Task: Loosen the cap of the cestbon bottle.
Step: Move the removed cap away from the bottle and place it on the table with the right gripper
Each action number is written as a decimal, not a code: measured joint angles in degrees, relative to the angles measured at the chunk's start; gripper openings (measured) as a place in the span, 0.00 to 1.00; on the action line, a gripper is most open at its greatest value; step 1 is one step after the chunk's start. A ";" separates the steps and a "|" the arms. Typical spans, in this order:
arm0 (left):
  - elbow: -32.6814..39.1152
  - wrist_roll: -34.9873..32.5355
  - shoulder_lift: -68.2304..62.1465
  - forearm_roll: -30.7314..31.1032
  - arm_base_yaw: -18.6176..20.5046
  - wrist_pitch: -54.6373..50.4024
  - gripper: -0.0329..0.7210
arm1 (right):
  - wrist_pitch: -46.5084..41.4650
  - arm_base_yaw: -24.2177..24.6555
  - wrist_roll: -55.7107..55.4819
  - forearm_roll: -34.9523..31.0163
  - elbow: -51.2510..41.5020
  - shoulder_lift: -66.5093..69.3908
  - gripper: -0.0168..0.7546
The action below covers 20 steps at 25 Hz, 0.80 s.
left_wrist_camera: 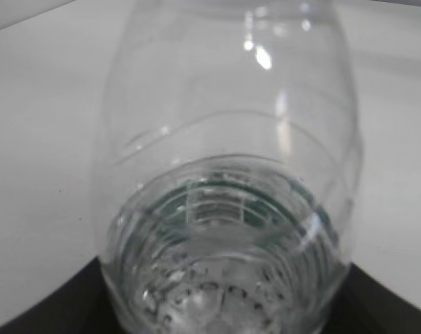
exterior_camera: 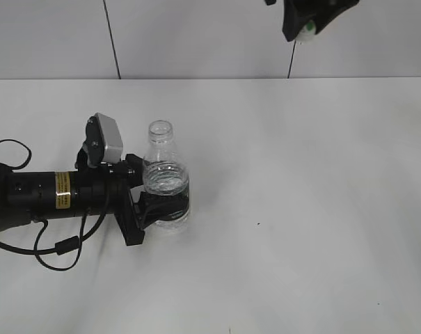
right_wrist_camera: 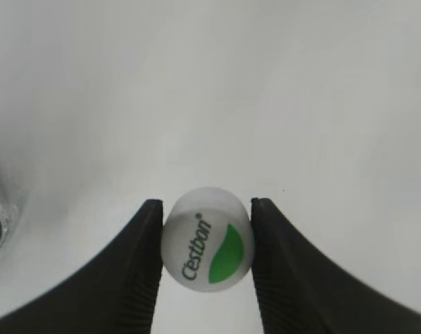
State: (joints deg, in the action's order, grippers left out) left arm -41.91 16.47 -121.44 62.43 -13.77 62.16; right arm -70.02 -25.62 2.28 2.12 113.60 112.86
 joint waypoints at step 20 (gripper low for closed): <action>0.00 0.00 0.00 0.00 0.00 0.04 0.59 | 26.07 9.30 -0.18 -4.27 -37.82 0.00 0.40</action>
State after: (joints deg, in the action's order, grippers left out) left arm -41.91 16.47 -121.44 62.43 -13.77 62.20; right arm -43.95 -16.32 2.09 -2.15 75.78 112.86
